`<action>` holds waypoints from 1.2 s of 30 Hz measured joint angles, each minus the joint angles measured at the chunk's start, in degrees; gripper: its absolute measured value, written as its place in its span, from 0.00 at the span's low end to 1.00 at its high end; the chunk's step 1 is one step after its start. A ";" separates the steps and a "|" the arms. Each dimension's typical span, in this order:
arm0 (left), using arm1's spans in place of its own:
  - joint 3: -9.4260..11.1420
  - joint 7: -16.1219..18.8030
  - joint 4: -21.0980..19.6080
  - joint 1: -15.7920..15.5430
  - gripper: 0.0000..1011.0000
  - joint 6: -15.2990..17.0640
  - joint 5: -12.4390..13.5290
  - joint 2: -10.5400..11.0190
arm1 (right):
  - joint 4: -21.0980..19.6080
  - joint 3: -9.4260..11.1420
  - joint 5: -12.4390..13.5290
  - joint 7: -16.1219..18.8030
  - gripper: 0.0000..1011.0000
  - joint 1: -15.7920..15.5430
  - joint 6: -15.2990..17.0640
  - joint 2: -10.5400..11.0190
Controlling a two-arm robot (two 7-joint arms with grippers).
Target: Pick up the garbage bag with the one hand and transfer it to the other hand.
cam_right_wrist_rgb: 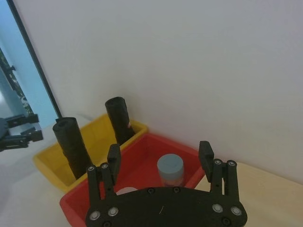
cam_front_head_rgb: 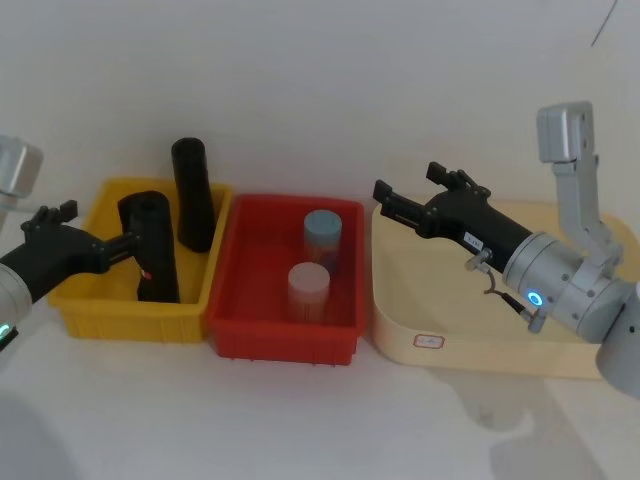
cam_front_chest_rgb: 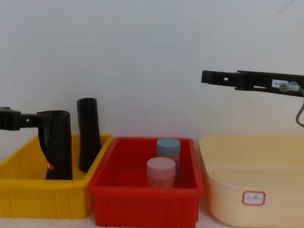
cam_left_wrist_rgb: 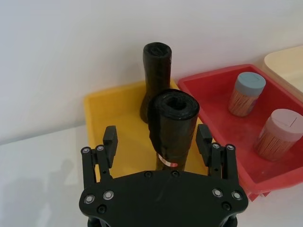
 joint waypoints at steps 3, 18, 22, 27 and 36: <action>0.32 -0.41 1.22 -0.59 0.99 -0.36 -0.10 -0.72 | -0.18 -0.15 0.12 0.02 0.99 -0.06 0.05 0.07; 1.95 -2.47 8.38 -4.23 0.99 -2.15 -0.99 -4.00 | -1.26 -1.36 0.75 0.25 0.99 -0.24 0.22 0.74; 2.38 -2.56 9.93 -5.02 0.99 -2.54 -0.91 -4.55 | -1.31 -1.81 1.01 0.57 0.99 -0.11 0.43 1.04; 2.89 -2.82 11.66 -6.02 0.99 -3.07 -0.49 -5.10 | -1.27 -2.18 1.20 0.85 0.99 0.11 0.57 1.28; 4.09 -3.80 15.31 -8.57 0.99 -4.63 0.65 -6.41 | -0.75 -2.79 1.64 1.37 0.99 0.73 0.79 1.71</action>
